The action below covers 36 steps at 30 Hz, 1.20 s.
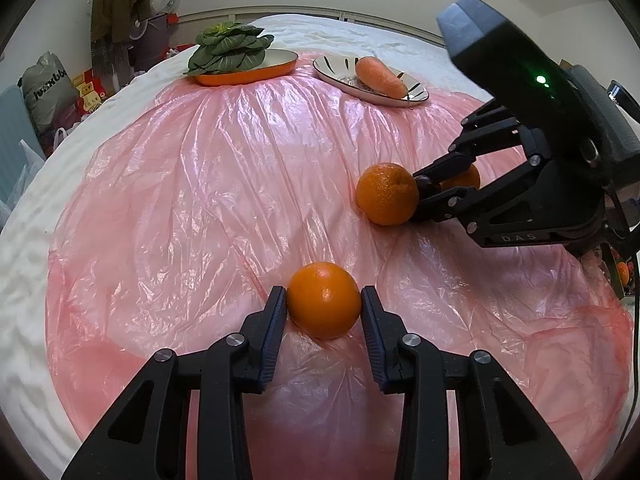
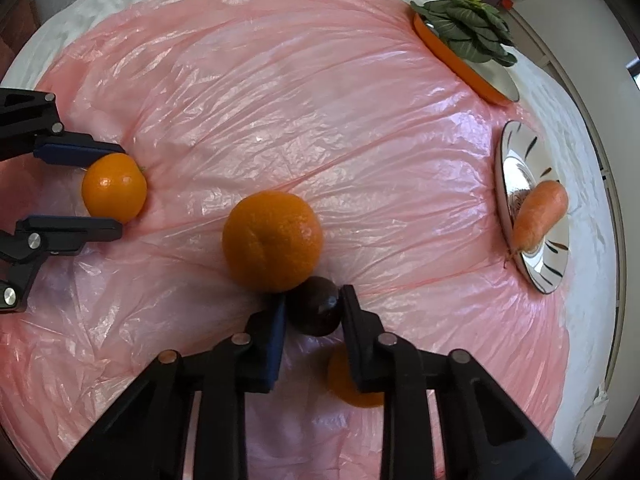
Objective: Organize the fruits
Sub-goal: 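Grasp an orange with the left tool while the right tool grasps a dark plum, then carry the orange and plum into the green tray and release both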
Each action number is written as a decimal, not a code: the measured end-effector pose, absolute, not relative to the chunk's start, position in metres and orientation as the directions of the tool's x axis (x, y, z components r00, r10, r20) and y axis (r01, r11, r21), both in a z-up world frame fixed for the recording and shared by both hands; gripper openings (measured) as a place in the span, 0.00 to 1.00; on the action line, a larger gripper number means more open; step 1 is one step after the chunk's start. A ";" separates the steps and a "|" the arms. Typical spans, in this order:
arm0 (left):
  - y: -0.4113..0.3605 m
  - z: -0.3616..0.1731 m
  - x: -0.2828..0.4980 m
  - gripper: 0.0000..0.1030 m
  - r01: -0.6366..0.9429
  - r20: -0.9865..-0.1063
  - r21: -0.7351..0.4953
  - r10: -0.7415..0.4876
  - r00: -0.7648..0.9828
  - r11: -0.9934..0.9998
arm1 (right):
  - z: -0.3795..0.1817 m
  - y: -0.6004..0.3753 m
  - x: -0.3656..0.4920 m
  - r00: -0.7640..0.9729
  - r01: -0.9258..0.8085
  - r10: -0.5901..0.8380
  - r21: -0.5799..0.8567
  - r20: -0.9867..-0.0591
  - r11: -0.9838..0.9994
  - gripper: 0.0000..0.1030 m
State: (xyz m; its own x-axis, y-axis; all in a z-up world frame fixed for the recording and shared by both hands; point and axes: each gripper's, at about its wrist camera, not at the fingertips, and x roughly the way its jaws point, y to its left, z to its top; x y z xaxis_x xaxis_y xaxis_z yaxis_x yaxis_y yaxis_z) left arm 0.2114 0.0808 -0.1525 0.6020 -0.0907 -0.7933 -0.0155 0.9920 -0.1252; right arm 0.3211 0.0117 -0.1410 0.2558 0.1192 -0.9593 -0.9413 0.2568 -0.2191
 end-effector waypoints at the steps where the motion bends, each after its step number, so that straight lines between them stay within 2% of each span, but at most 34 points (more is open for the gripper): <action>1: 0.081 -0.152 0.211 0.31 -0.016 -0.792 -0.128 -0.092 0.604 0.992 | -0.140 0.010 0.318 0.256 -0.941 0.123 -0.218 -0.959 0.260 0.26; 11: 0.089 -0.147 0.204 0.31 -0.026 -0.766 -0.176 -0.120 0.632 0.984 | -0.127 -0.002 0.293 0.272 -0.931 0.171 -0.214 -0.947 0.297 0.26; 22: 0.095 -0.133 0.187 0.31 -0.034 -0.751 -0.189 -0.122 0.649 0.981 | -0.095 -0.029 0.251 0.307 -0.890 0.278 -0.172 -0.910 0.421 0.25; 36: 0.068 -0.099 0.138 0.31 0.011 -0.734 -0.190 -0.149 0.663 0.982 | -0.072 -0.094 0.180 0.336 -0.803 0.411 -0.029 -0.847 0.595 0.25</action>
